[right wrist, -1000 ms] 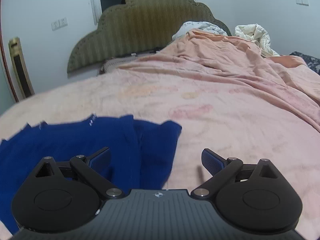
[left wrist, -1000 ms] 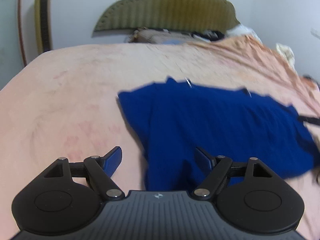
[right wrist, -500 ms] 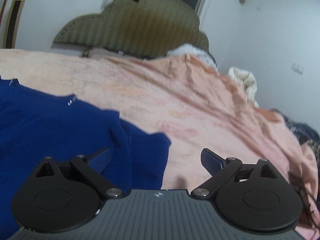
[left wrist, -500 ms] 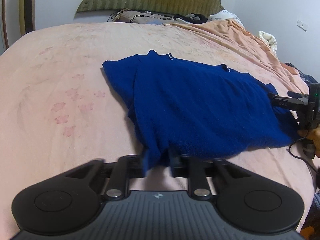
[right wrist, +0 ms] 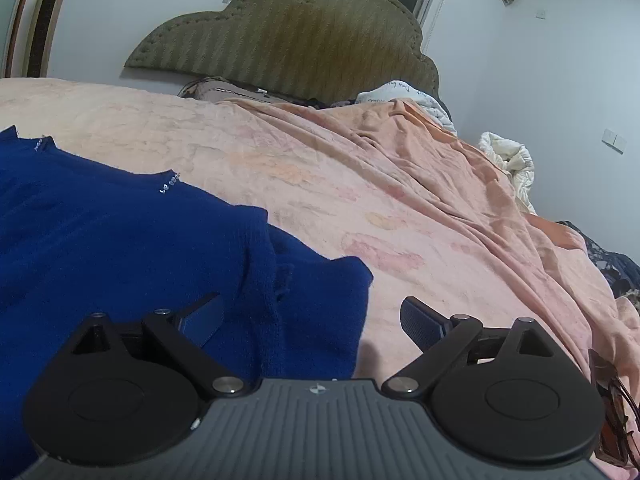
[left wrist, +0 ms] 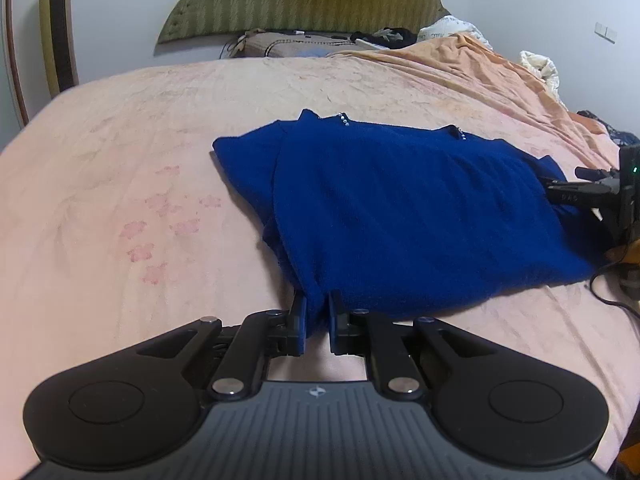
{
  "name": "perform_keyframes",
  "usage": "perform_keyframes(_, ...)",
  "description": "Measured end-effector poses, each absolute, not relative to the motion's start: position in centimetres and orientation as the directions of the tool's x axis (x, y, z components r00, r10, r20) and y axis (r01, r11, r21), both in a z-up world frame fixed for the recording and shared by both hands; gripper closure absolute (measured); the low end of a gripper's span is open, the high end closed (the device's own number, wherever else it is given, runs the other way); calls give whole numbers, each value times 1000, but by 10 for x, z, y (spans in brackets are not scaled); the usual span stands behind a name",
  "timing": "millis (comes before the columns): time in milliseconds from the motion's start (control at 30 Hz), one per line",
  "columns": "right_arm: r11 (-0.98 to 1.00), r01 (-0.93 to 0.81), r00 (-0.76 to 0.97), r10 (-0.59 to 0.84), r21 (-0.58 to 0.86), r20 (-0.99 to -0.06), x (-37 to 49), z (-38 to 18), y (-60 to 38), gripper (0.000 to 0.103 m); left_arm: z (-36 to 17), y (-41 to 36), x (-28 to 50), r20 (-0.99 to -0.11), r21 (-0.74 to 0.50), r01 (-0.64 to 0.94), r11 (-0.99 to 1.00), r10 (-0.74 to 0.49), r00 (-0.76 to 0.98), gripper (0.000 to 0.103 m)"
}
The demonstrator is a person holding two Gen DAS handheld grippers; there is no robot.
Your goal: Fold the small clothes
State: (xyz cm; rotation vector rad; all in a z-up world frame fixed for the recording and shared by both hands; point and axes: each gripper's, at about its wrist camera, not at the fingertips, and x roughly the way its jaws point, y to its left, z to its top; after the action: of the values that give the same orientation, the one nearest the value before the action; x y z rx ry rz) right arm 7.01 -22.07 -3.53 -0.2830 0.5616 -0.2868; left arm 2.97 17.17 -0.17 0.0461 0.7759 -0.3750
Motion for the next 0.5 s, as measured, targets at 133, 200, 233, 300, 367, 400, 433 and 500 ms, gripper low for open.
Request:
perform_keyframes(133,919,193,810,-347,-345,-472,64,-27,-236,9,-1,180,26,-695,-90,343,935,-306,651,96)
perform_keyframes(200,876,229,809,-414,-424,-418,58,-22,-243,8,-3,184,26,-701,-74,352,933,-300,647,96)
perform_keyframes(233,867,251,803,-435,-431,-408,57,-21,-249,7,-3,185,26,-709,-68,344,937,-287,644,96)
perform_keyframes(300,886,258,782,-425,-385,-456,56,-20,-260,8,7,189,22,-690,-67,329,942,-282,666,96)
perform_keyframes(367,873,283,773,-452,-396,-445,46,-16,-256,7,21,191,19,-647,-95,335,937,-314,695,95)
perform_keyframes(400,873,298,794,-452,-387,-407,35,-10,-250,6,28,190,20,-630,-112,338,934,-330,703,95)
perform_keyframes(433,889,299,822,-424,-346,-380,25,-3,-243,0,33,186,24,-616,-126,338,933,-341,710,94)
perform_keyframes(500,966,197,881,-250,-169,-402,8,9,-232,1,34,171,36,-618,-140,335,932,-347,706,92)
